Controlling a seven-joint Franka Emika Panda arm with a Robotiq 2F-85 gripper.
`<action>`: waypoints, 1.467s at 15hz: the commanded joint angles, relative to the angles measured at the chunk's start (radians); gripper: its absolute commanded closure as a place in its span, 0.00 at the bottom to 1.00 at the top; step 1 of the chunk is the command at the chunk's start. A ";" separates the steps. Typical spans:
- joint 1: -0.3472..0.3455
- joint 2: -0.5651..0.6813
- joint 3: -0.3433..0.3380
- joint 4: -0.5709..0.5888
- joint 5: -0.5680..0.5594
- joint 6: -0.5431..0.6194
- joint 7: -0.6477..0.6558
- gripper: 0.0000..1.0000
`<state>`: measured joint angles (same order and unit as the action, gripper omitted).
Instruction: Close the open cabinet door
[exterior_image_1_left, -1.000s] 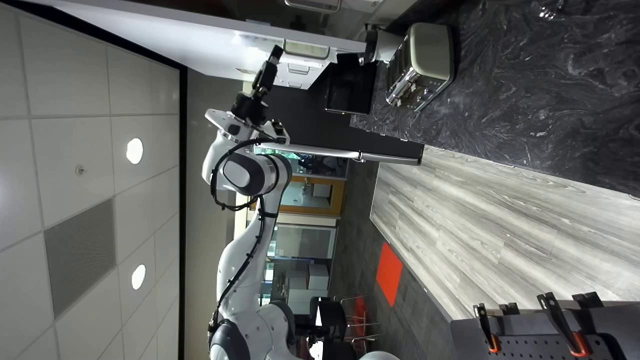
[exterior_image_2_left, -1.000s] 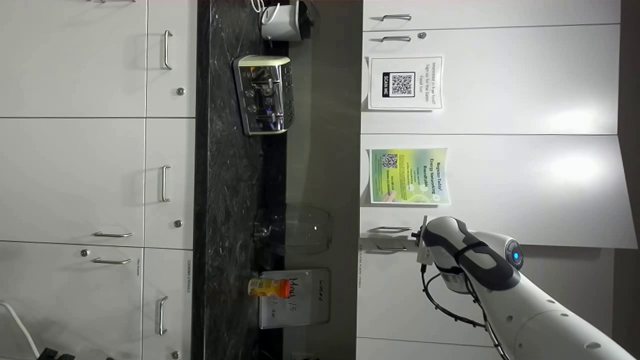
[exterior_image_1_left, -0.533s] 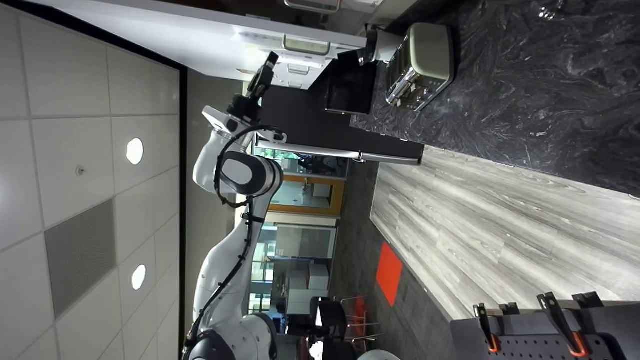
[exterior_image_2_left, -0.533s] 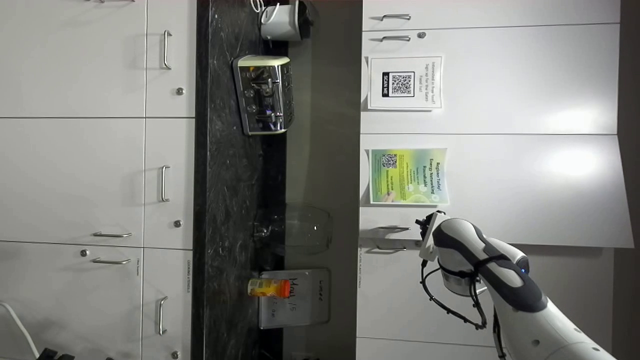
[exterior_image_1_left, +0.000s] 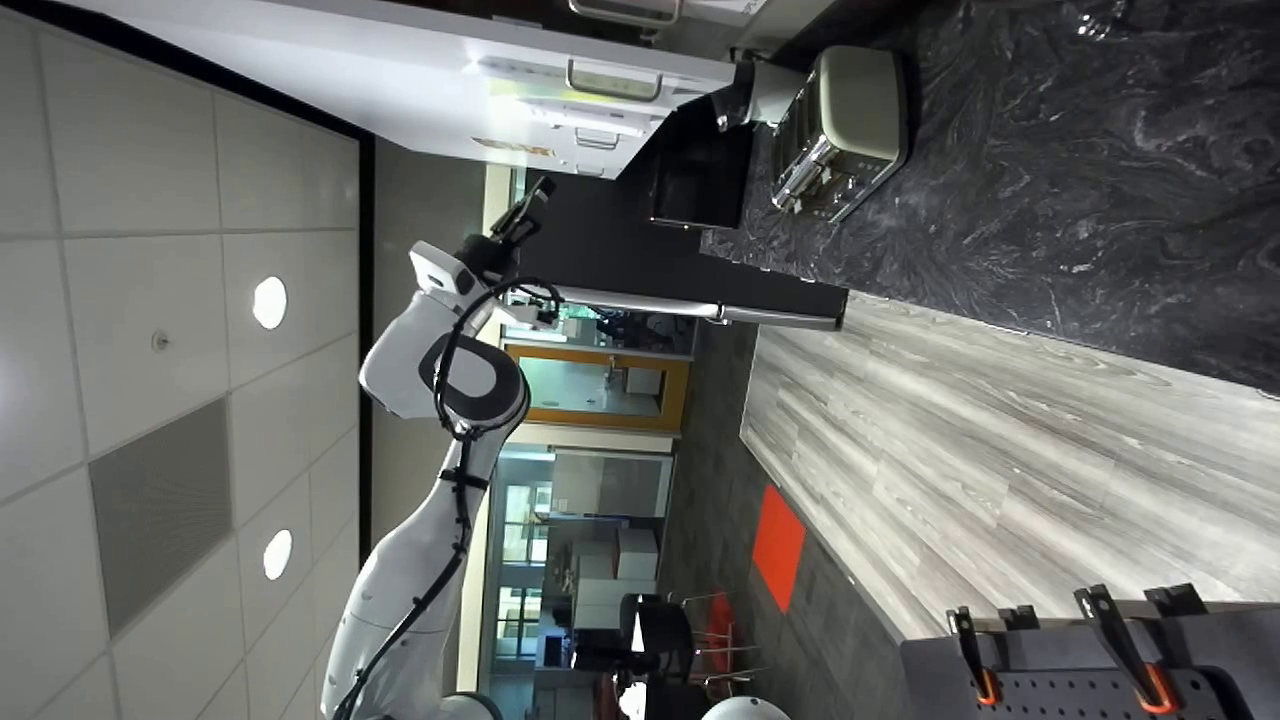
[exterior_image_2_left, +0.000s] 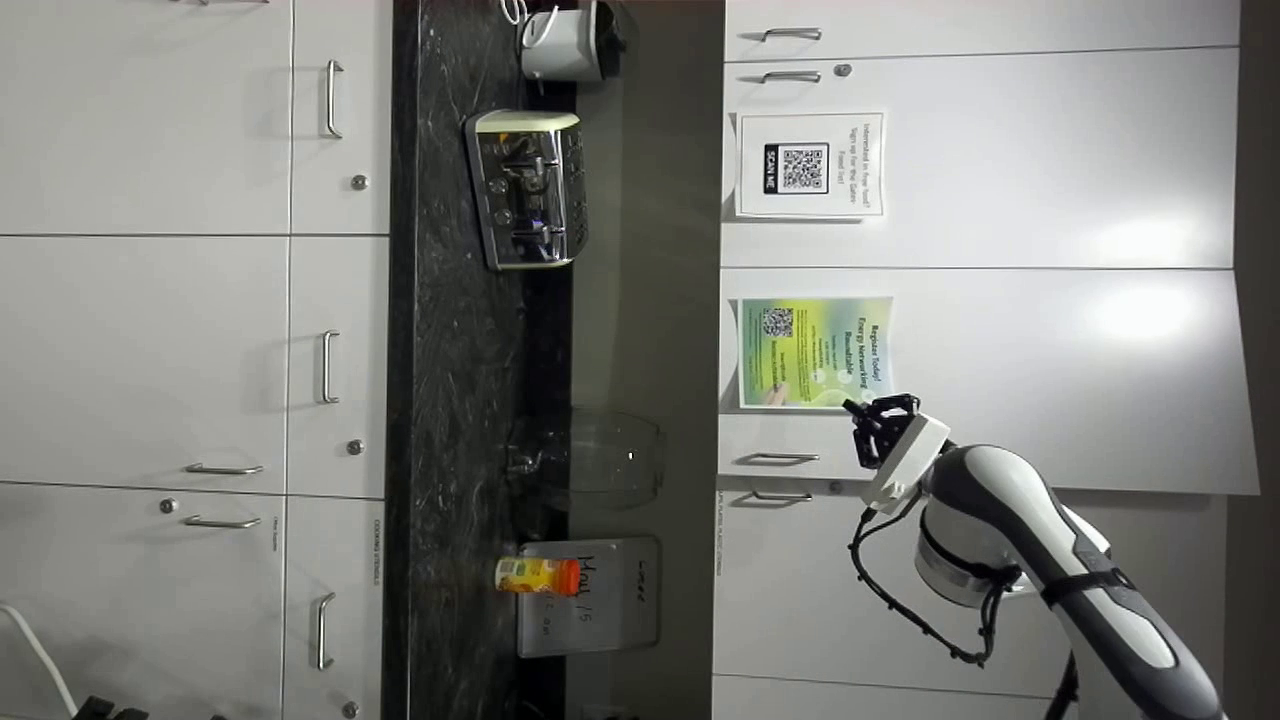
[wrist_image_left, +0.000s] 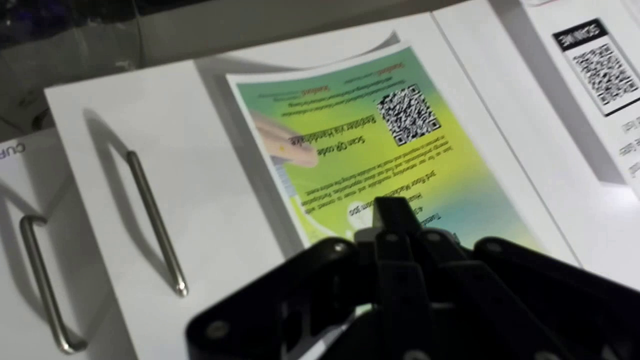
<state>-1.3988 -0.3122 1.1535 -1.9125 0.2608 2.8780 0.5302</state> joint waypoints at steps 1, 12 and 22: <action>0.272 0.008 -0.202 -0.040 0.009 -0.082 0.005 1.00; 0.993 -0.057 -0.793 -0.234 -0.114 -0.136 0.105 0.72; 1.102 -0.040 -0.885 -0.246 -0.178 -0.119 0.118 0.57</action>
<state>-0.3567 -0.3589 0.3233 -2.1573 0.1290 2.7570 0.6169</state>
